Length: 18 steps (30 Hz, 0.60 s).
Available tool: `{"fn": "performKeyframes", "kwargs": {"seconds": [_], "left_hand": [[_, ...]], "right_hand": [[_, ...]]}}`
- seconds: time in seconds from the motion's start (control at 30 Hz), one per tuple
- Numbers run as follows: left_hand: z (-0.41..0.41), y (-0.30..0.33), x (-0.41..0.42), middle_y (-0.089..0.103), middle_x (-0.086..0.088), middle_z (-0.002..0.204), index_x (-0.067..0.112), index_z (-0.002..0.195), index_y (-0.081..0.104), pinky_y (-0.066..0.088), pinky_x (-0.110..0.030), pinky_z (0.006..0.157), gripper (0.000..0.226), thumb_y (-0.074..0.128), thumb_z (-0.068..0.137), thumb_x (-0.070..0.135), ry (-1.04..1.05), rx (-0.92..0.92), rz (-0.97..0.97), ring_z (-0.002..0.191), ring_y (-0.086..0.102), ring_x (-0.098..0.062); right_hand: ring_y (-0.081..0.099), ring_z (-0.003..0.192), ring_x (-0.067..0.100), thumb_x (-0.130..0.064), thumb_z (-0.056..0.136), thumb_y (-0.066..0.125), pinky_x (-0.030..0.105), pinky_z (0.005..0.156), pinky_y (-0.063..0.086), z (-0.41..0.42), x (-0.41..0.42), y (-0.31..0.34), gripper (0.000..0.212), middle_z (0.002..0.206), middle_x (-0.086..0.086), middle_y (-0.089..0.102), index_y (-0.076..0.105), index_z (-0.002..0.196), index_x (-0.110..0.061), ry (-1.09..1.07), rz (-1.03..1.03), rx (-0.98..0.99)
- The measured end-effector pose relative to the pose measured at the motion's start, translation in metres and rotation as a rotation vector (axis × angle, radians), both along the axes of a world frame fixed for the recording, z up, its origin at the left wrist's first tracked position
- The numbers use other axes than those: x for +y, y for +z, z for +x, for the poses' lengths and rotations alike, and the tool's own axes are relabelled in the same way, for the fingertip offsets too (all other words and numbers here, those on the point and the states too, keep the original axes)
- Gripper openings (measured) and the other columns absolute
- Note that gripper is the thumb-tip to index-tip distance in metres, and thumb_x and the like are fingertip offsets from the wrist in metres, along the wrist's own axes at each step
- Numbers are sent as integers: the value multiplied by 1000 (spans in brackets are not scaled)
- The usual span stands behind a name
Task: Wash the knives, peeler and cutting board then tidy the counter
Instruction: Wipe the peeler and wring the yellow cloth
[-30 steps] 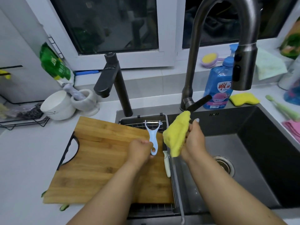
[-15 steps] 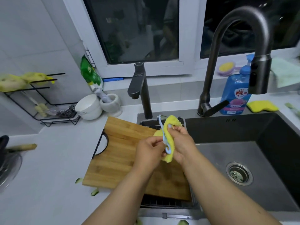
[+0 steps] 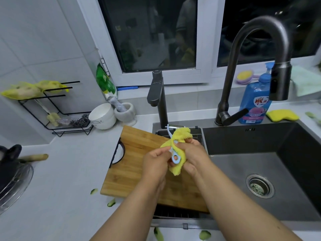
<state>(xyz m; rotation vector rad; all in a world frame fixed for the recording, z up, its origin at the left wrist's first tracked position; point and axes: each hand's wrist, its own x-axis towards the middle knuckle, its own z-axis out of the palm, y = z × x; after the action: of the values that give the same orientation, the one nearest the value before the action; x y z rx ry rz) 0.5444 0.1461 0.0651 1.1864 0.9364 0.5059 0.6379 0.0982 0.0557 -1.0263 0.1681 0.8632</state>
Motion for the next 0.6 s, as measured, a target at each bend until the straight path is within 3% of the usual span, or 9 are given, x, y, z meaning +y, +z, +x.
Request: {"fn": "performKeyframes", "kwargs": {"seconds": [0.1,0.27,0.37,0.47,0.6], "left_hand": [[-8,3,11,74,-6,86,10,96,74,58,-33,73,19,56,90,6,39,62,95,78,68,-18],[-32,16,29,68,5,71,25,81,71,56,-44,74,23,54,93,14,20,229,493,68,63,-20],[-40,24,31,67,-6,72,29,68,60,52,-33,65,32,51,95,16,-84,301,727,67,61,-21],[-37,31,26,60,3,71,19,85,69,36,-19,54,23,49,95,15,-226,341,919,64,52,-10],[-36,36,25,66,2,93,16,99,71,47,-30,71,21,50,96,18,-251,328,996,83,58,-15]], "right_hand": [[66,95,34,-4,86,66,49,87,53,-1,-4,-8,35,111,20,66,56,119,-1,-85,-15,-42],[65,92,24,-20,91,62,41,83,53,18,-15,-6,38,106,11,66,52,125,-7,-221,12,-106],[65,93,20,-19,93,60,38,83,54,20,-13,1,35,109,8,65,48,125,-11,-150,-24,-298],[65,94,19,-18,89,65,36,83,54,6,-3,-1,31,106,2,67,52,117,-19,14,-111,-487],[65,84,27,-17,87,68,45,81,55,2,6,-6,3,87,7,69,66,85,-18,-22,-237,-610]]}}
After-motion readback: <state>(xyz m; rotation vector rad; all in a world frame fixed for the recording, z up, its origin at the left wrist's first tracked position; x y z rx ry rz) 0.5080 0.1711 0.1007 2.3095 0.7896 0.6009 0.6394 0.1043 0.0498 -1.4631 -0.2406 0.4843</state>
